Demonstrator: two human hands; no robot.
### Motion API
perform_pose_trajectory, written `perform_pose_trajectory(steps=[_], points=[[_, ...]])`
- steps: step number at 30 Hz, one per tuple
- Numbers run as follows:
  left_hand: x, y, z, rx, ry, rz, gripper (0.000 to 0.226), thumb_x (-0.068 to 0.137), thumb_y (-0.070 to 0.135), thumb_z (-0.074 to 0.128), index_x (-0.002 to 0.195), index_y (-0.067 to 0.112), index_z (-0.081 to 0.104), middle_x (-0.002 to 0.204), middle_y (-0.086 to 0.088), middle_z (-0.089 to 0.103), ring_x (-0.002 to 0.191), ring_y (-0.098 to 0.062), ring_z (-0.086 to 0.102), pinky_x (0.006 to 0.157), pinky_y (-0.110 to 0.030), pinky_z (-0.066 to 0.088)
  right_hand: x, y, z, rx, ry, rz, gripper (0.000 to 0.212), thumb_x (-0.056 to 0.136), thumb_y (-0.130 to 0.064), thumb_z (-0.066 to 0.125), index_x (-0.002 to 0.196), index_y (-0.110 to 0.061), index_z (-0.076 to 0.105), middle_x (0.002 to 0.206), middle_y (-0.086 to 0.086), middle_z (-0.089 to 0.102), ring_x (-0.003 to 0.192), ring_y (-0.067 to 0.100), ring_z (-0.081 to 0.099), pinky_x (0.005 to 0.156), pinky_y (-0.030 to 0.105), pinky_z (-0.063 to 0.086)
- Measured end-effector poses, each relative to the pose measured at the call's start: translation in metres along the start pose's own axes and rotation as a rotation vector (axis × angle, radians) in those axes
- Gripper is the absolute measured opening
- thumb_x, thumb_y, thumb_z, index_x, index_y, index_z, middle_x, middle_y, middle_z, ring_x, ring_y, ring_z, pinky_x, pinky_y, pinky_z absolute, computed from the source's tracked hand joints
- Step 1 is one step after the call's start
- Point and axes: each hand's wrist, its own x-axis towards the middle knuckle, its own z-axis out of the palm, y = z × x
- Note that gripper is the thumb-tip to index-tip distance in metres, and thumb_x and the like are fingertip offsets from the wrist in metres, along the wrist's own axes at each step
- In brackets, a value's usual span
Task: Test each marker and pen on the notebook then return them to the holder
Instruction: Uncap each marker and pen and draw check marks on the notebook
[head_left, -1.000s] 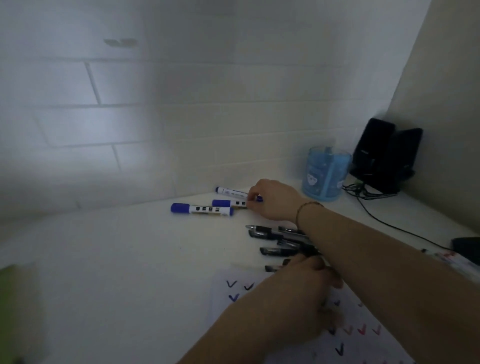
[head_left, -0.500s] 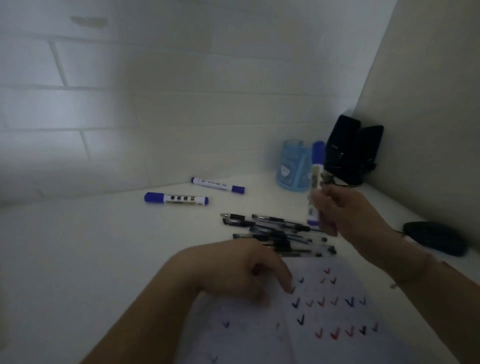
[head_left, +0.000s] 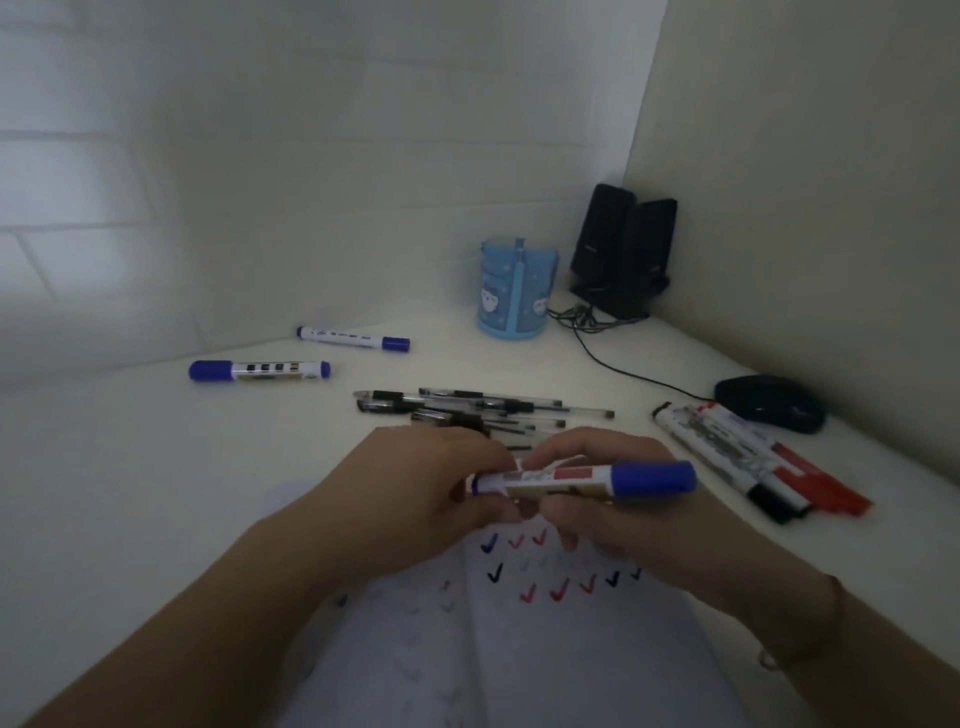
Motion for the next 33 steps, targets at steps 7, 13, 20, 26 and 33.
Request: perform_pose_trajectory(steps=[7,13,20,26,33], points=[[0.005,0.0,-0.003,-0.158,-0.108,-0.177,0.093,0.06,0.064,0.07,0.139,0.053,0.021,0.109,0.034,0.049,0.09,0.005,0.056,0.078,-0.022,0.053,-0.004,0.007,0.006,-0.415,0.119,-0.114,0.029,0.094,-0.053,0.035,0.107,-0.032,0.051,0.096,-0.014,0.061,0.085,0.005,0.058,0.07,0.022,0.049],[0.002,-0.001,0.0,-0.028,0.331,0.045,0.1,0.068,0.069,0.065,0.148,0.032,0.017,0.153,0.008,0.023,0.138,-0.016,0.029,0.107,-0.048,0.035,-0.005,0.003,-0.007,-0.424,0.162,0.033,0.029,0.085,-0.058,0.044,0.092,-0.032,0.056,0.049,-0.006,0.051,0.041,0.005,0.04,0.044,0.02,0.036],[0.003,0.007,0.007,0.003,0.185,0.057,0.039,0.086,0.057,0.039,0.11,0.032,0.057,0.096,0.023,0.055,0.085,-0.001,0.054,0.072,-0.019,0.046,-0.006,0.0,-0.003,-0.086,0.372,-0.101,0.022,0.072,-0.045,0.068,0.084,-0.026,0.07,0.066,-0.004,0.068,0.046,0.01,0.059,0.046,0.019,0.05],[-0.002,0.02,0.017,-0.204,0.062,0.045,0.008,0.093,0.046,0.037,0.096,0.043,0.044,0.081,0.023,0.053,0.081,0.002,0.054,0.062,-0.009,0.039,-0.006,-0.003,0.007,0.156,0.32,-0.138,0.024,0.069,-0.033,0.071,0.08,-0.014,0.062,0.054,-0.004,0.061,0.044,0.006,0.054,0.044,0.016,0.043],[-0.001,0.021,0.011,-0.297,0.016,0.102,0.016,0.088,0.062,0.04,0.093,0.05,0.049,0.061,0.005,0.06,0.05,-0.017,0.053,0.046,-0.023,0.042,-0.003,0.002,0.008,0.218,0.148,-0.176,0.022,0.082,-0.017,0.069,0.074,-0.005,0.053,0.048,0.001,0.056,0.038,0.012,0.048,0.039,0.021,0.039]])
